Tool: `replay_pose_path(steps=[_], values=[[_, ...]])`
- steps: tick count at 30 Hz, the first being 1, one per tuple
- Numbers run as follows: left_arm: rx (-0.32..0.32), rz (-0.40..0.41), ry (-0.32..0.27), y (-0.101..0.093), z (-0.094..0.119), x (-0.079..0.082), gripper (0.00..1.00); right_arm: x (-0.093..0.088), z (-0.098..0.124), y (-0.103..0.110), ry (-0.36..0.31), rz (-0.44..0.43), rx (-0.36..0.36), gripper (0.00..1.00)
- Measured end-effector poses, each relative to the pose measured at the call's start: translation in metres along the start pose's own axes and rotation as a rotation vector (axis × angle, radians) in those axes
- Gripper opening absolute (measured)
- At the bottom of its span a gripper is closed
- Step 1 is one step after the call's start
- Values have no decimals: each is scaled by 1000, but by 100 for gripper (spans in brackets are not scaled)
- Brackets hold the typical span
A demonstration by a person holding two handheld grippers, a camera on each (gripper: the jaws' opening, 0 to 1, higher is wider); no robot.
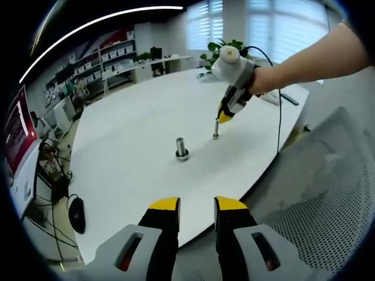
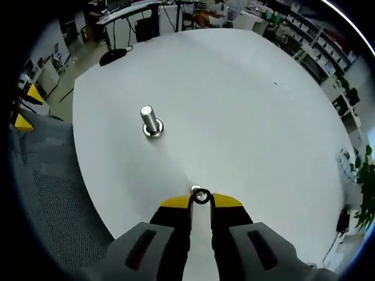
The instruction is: Place the washer onto the threaded stud by aligning its center hole with the stud, sliding it down to the base, and recovering from edge contact or off-axis alignment until the washer reaches the visible bottom stop.
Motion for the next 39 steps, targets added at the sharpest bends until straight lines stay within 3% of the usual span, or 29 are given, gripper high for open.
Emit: replay_pose_path(steps=[14, 24, 39], values=[[-5, -5, 15, -1, -1, -1, 21, 5, -14, -3, 48, 3, 41, 14], [-5, -7, 19, -1, -2, -2, 21, 0, -44, -1, 122, -4, 60, 14], [-7, -7, 2, -1, 0, 0, 21, -2, -47, 2, 129, -6, 33, 16]])
Point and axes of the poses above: the point that each gripper's makers call its tool centre point, and the gripper's own axes: z roughly backward along the fingers, y roughly to its left, x roughly out of its top, the point moved 9 cm from there along z, roughly backward along the fingers, and after that the axes turned 9 degrees about y, right-handed, at the moved point
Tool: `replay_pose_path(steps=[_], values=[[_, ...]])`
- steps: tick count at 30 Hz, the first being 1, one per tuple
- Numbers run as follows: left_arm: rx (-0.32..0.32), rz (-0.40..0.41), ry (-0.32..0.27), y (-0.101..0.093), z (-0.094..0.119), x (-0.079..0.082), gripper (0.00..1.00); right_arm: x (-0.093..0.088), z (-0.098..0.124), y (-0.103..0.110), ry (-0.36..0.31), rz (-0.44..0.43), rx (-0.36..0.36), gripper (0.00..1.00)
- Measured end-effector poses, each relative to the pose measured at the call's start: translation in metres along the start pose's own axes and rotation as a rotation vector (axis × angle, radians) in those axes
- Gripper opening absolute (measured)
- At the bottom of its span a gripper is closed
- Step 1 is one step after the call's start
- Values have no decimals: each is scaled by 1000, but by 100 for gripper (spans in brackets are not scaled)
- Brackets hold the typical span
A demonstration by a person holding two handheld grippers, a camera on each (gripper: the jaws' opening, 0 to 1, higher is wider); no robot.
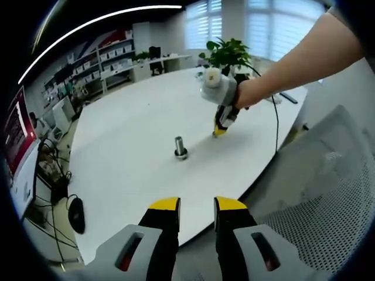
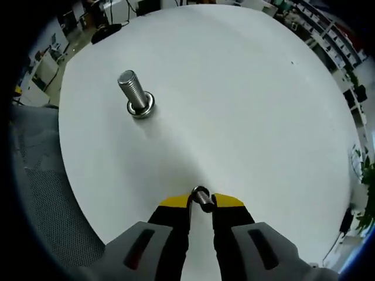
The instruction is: Place the washer onto the threaded stud by aligning its center hole with the stud, sliding it down to the base, and recovering from edge contact or off-axis alignment until the washer reaches the visible bottom stop.
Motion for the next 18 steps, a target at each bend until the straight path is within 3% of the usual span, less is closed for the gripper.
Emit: replay_pose_path(steps=[6, 12, 18], values=[[-3, 1, -12, 0, 1, 1, 21, -10, 16, 6, -19, 20, -19, 17], [-5, 0, -18, -1, 1, 2, 21, -31, 32, 12, -90, 25, -41, 18], [-16, -5, -20, -2, 1, 2, 22, -54, 66, 17, -262, -73, -67, 18]])
Point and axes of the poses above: the point that each gripper's makers call its tool centre point, and the gripper's own axes: z roughly backward along the fingers, y roughly to its left, x roughly out of its top, the point moved 9 cm from there along z, roughly backward along the fingers, and after that the axes turned 9 degrees about y, right-handed, at the moved point
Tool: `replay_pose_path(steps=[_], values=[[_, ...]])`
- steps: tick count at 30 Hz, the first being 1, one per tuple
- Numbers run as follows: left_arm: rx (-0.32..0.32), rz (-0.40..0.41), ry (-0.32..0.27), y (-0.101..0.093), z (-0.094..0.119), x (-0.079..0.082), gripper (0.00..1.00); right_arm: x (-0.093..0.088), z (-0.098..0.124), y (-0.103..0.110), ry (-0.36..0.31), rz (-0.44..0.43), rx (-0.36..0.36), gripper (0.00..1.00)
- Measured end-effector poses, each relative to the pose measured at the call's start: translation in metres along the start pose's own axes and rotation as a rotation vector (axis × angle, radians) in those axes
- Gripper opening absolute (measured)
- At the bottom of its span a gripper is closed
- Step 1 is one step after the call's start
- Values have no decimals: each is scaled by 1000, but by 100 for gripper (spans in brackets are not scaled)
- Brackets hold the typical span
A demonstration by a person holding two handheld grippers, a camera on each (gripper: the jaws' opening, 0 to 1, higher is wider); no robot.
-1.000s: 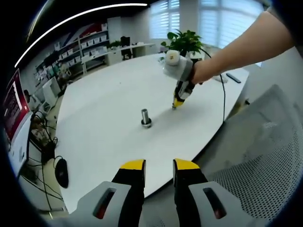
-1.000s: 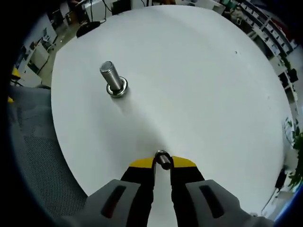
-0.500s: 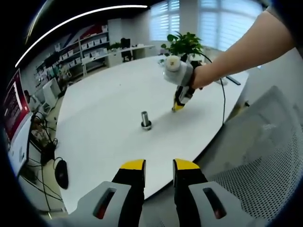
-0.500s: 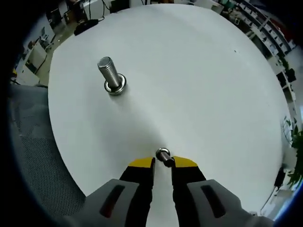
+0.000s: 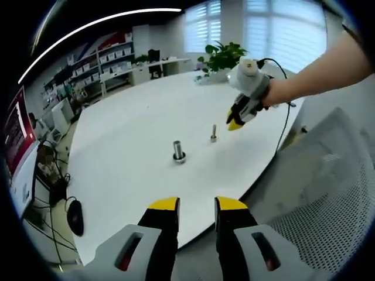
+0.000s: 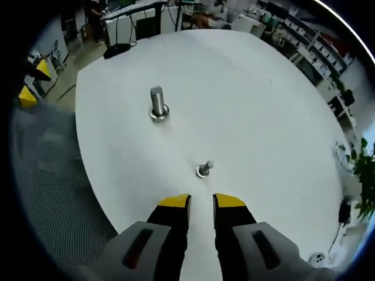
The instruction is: Place the washer onto the threaded stud by aligning its center hole with the stud, sliding it down to the base, and recovering from edge contact or off-axis alignment until the washer reaches the visible bottom stop.
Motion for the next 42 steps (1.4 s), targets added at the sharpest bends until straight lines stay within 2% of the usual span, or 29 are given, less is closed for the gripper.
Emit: replay_pose_path(steps=[5, 7, 8, 13, 15, 17, 19, 22, 23, 26, 29, 31, 33, 35, 38, 42], values=[[5, -1, -11, 0, 1, 1, 22, -10, 41, 5, -138, -77, 2, 18], [4, -4, -11, 0, 2, 1, 22, -18, 55, 8, -144, -86, -7, 18], [3, -8, -15, 0, 2, 1, 22, -22, 64, 11, -182, -116, -1, 18], [7, -3, -58, 1, 6, 5, 22, -41, 100, 19, -288, -188, -23, 19], [51, -1, -103, 5, 11, 8, 21, -44, 115, 21, -362, -156, -77, 19], [59, 31, -157, 7, 16, 11, 21, -49, 125, 26, -405, -191, -73, 19], [53, 47, -178, 8, 19, 12, 21, -54, 129, 30, -444, -234, -51, 22], [48, 41, -199, 6, 21, 13, 22, -62, 129, 34, -451, -313, -18, 23], [51, 23, -223, 5, 24, 15, 22, -65, 128, 36, -459, -356, 8, 24], [53, -30, -263, -1, 28, 18, 21, -69, 130, 41, -477, -329, -14, 27], [44, -48, -273, -4, 29, 21, 22, -71, 132, 48, -505, -316, -3, 29], [46, -57, -268, -5, 29, 20, 23, -72, 132, 50, -517, -327, 3, 29], [80, -72, -246, -4, 29, 17, 23, -72, 132, 52, -539, -337, 15, 29], [76, -56, -249, -3, 29, 18, 24, -73, 130, 55, -543, -331, 19, 30], [101, -22, -259, 2, 33, 19, 25, -74, 127, 54, -525, -340, 13, 30], [115, 40, -246, 8, 36, 13, 28, -77, 126, 53, -534, -351, 16, 30]])
Point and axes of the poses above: the point that each gripper's makers call its tool centre point, and the gripper's own axes: z roughly backward along the fingers, y roughly to its left, x roughly out of its top, the point moved 9 cm from there along z, roughly backward along the fingers, and after that the axes turned 9 degrees about y, right-handed, at the moved point
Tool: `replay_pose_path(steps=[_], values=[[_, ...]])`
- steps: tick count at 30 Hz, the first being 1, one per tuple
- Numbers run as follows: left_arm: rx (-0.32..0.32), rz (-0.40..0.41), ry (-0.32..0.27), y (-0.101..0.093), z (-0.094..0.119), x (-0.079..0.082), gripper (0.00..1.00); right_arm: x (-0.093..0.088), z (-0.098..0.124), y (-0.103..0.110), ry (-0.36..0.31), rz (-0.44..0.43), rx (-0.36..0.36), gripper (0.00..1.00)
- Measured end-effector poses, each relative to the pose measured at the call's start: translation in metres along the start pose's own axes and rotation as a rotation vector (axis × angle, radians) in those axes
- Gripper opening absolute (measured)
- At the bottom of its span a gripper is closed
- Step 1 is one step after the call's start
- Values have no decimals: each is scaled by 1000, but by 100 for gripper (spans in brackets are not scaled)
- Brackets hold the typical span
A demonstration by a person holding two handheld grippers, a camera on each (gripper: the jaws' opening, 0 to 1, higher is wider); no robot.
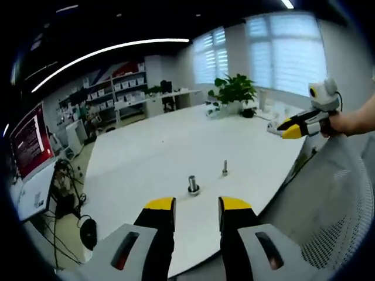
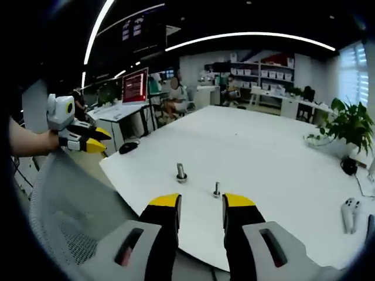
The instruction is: Place the washer onto the threaded stud by aligning its center hole with the stud, sliding it down to the base, and recovering from edge contact or off-axis alignment until the washer reaches the visible bottom stop.
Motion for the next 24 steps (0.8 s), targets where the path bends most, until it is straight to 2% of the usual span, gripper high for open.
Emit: replay_pose_path(steps=[2, 7, 10, 12, 16, 18, 21, 24], values=[[24, 79, -15, 1, 2, -3, 30, -6, -1, 0, 27, -8, 10, 30], [42, 73, -37, 1, 1, -2, 30, -8, -1, -1, 37, -10, 13, 31], [38, 92, -48, 5, 1, -6, 30, -8, -2, 0, 32, -8, 12, 31], [-2, 157, -64, 4, 1, -9, 31, -7, -2, 0, 25, -18, 18, 31], [18, 230, -44, 13, 0, -18, 32, -11, -5, 3, 50, -40, 68, 31], [26, 231, -53, 13, 1, -16, 33, -8, -4, 3, 27, 6, 40, 31], [42, 198, -58, 10, 1, -16, 32, -10, -2, 2, 26, -17, 37, 31], [40, 204, -45, 9, 0, -17, 32, -11, -3, 1, 34, -24, 41, 31]])
Point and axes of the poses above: the point that each gripper's makers call its tool centre point, and the gripper's own axes: z roughly backward along the fingers, y roughly to its left, x roughly out of its top, the point moved 9 cm from there along z, roughly backward along the fingers, and after that the axes turned 9 degrees about y, right-handed, at the moved point
